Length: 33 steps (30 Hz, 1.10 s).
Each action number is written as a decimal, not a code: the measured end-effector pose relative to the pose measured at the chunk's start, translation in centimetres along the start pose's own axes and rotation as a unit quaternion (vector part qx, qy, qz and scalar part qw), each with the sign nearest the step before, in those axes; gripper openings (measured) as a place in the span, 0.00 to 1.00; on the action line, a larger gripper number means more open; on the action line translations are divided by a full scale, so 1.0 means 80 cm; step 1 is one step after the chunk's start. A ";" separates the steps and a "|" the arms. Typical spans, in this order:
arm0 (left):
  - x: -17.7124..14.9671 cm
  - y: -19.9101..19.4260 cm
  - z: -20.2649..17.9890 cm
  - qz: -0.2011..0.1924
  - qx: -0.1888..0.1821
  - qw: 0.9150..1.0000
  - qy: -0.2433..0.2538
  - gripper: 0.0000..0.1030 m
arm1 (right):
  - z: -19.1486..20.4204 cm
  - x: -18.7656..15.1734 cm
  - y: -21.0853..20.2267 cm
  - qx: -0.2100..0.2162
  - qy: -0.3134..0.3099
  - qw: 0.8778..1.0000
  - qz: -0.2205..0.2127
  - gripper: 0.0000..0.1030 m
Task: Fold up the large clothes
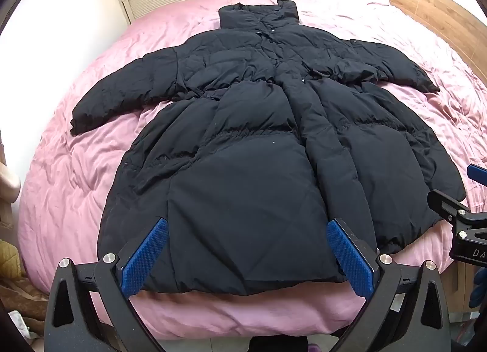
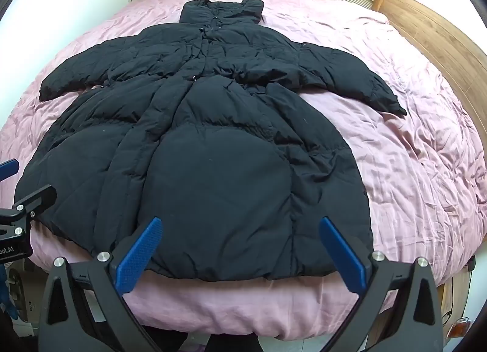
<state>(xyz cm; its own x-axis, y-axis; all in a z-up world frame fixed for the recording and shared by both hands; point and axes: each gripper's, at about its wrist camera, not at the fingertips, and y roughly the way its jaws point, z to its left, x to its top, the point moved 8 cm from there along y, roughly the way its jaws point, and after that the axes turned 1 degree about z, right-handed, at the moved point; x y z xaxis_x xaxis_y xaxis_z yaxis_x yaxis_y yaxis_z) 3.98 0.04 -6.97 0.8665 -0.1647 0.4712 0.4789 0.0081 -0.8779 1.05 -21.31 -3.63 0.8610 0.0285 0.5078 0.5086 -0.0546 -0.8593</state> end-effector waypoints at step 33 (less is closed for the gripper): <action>-0.001 0.003 0.007 0.007 -0.014 1.000 -0.009 0.99 | 0.002 -0.001 -0.001 -0.006 0.001 1.000 -0.001 1.00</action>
<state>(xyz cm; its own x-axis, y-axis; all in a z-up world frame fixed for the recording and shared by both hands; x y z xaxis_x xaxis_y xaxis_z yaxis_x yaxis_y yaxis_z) 4.11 0.60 -7.12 0.8752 -0.1477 0.4606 0.4634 -0.0171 -0.8860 0.93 -21.14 -3.60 0.8597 0.0256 0.5101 0.5106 -0.0664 -0.8572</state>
